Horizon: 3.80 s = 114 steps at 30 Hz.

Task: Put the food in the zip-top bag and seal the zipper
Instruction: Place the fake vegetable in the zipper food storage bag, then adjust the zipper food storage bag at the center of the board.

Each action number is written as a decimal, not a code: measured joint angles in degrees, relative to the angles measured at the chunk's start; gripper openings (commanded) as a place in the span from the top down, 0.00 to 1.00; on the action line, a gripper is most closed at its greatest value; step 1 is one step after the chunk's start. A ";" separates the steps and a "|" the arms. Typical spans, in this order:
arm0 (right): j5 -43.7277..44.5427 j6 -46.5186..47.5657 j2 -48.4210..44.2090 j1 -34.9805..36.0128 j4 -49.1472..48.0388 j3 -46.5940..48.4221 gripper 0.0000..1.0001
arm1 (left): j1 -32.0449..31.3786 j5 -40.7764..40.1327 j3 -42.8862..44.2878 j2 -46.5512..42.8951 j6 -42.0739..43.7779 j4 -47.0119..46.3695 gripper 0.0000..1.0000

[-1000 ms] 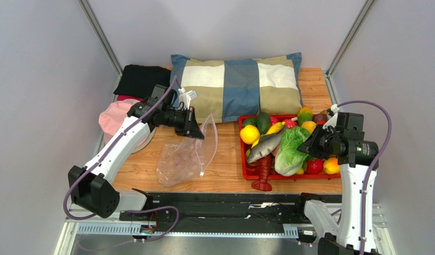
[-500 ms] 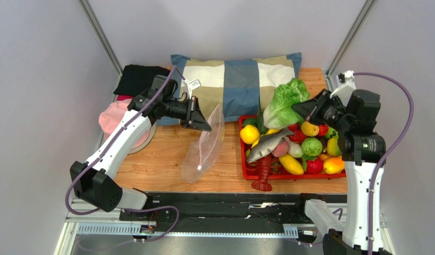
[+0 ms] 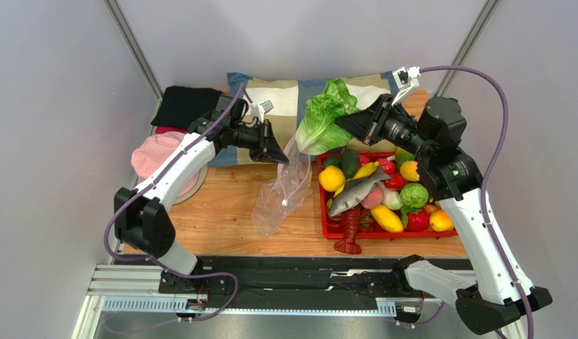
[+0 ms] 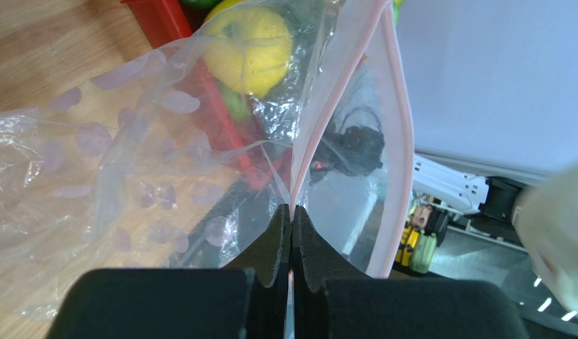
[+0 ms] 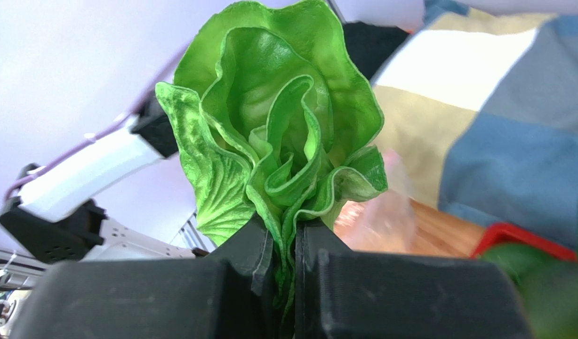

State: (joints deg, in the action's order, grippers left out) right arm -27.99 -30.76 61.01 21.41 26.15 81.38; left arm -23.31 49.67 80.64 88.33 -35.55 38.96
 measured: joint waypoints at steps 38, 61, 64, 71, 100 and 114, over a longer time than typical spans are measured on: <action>35.30 12.04 1.88 15.82 -5.03 -17.40 1.00 | 2.56 8.39 -7.74 3.98 -26.49 -29.46 1.00; 28.89 -12.57 11.91 11.91 1.49 -4.72 1.00 | 3.43 13.05 -11.10 1.11 -42.07 -52.89 1.00; 22.84 -21.68 13.88 8.79 1.73 -4.17 1.00 | 3.87 12.96 -11.45 1.11 -44.19 -57.20 1.00; 15.02 -29.64 17.46 10.45 1.60 -5.95 1.00 | 4.39 12.72 -11.72 1.11 -47.65 -63.87 1.00; -0.48 10.95 9.81 8.07 11.45 1.68 0.28 | 6.49 22.95 -10.08 -7.58 -31.76 -52.65 1.00; 1.11 5.77 14.71 5.57 13.05 -5.66 0.56 | 6.49 23.21 -9.97 -7.80 -28.28 -47.10 1.00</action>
State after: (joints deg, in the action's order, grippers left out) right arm -26.87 -24.99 75.72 26.98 39.20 75.72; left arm -16.82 72.88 70.67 80.53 -63.83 -8.14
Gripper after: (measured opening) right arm 0.464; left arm 0.008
